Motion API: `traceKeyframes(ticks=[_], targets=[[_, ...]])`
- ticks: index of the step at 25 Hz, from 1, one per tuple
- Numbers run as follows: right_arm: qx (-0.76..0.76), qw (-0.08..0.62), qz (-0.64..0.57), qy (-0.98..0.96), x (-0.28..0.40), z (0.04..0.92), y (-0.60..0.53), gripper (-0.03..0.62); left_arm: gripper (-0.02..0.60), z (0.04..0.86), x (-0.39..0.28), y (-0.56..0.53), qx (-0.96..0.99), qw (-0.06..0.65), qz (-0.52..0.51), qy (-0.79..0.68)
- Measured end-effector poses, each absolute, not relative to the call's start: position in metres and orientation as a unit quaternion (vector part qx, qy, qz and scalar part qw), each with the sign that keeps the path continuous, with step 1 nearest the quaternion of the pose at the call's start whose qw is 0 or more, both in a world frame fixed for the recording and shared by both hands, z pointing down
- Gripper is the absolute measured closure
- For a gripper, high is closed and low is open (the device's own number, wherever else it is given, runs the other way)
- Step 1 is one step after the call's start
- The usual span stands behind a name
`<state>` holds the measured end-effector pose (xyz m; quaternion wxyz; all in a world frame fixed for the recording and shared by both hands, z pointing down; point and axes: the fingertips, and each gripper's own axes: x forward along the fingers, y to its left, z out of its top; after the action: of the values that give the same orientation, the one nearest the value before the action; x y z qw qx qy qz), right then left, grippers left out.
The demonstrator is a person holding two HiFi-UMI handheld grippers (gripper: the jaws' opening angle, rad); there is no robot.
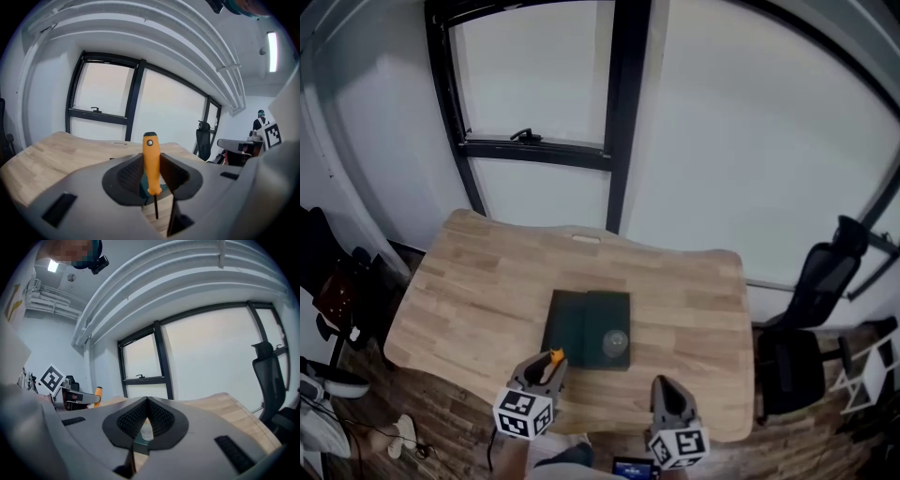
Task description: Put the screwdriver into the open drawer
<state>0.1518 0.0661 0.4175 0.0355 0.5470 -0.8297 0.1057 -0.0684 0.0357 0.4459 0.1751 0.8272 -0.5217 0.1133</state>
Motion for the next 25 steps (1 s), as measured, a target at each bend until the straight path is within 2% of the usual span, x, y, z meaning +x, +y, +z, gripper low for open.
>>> traceKeyframes(ticks=[25], targets=[[0.530, 0.067, 0.061, -0.843, 0.131, 0.408, -0.044, 0.597, 0.473, 0.449, -0.084, -0.069, 0.810, 0.194, 0.086, -0.546]])
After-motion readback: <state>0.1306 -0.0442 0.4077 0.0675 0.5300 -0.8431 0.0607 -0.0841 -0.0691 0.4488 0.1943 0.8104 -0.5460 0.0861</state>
